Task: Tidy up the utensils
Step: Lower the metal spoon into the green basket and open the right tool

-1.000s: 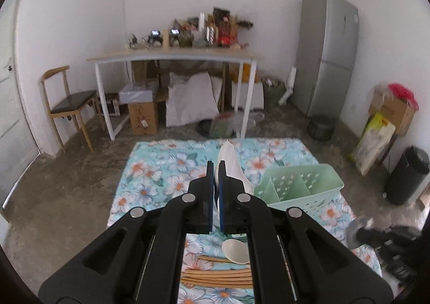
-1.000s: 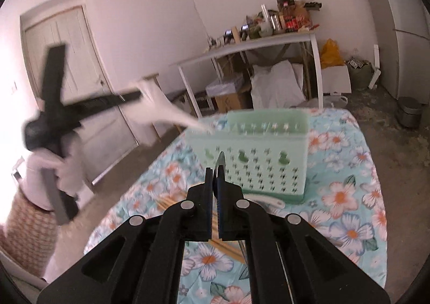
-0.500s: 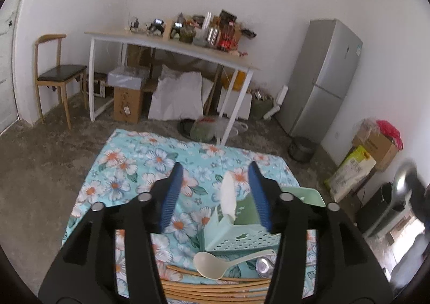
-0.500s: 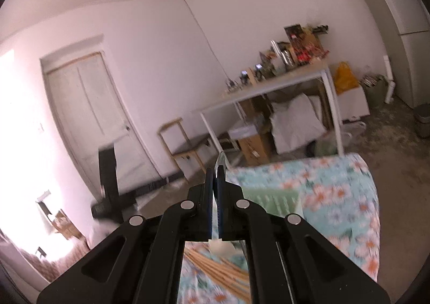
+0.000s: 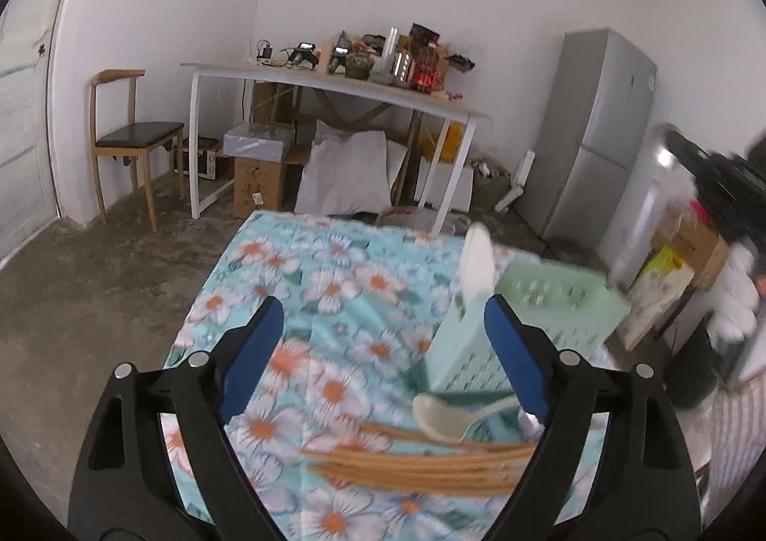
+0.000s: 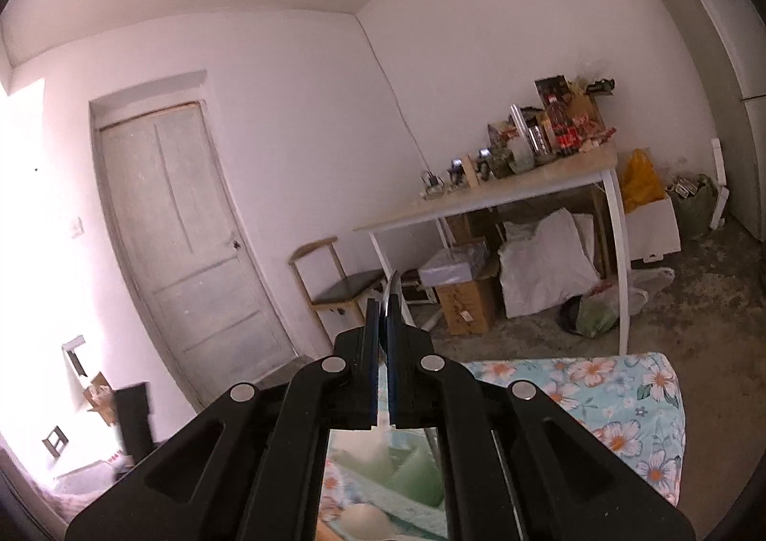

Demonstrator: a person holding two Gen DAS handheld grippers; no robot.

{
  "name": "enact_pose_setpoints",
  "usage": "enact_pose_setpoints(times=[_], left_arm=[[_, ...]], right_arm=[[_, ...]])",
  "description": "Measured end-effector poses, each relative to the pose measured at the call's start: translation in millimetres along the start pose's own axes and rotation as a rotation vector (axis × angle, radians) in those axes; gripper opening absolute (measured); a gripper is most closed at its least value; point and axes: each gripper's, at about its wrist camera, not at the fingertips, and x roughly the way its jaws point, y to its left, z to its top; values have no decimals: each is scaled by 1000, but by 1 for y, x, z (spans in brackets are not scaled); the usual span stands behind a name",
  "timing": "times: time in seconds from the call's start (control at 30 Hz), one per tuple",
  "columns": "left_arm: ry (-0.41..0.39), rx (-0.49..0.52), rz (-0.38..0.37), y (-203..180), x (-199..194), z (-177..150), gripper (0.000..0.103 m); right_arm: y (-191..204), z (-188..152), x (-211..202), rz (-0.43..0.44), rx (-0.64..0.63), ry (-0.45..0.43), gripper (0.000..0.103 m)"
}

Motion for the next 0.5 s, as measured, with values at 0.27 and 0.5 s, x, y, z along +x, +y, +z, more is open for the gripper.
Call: enact_pose_setpoints(times=[0.27,0.5], left_arm=[[80,3,-12,7,17,-27,83],[89,-1,-38,1,25,-28,84]], right_arm=[[-27,-54,42,-127,-47,190,6],[-27,-60,9,-165,-13,136,31]])
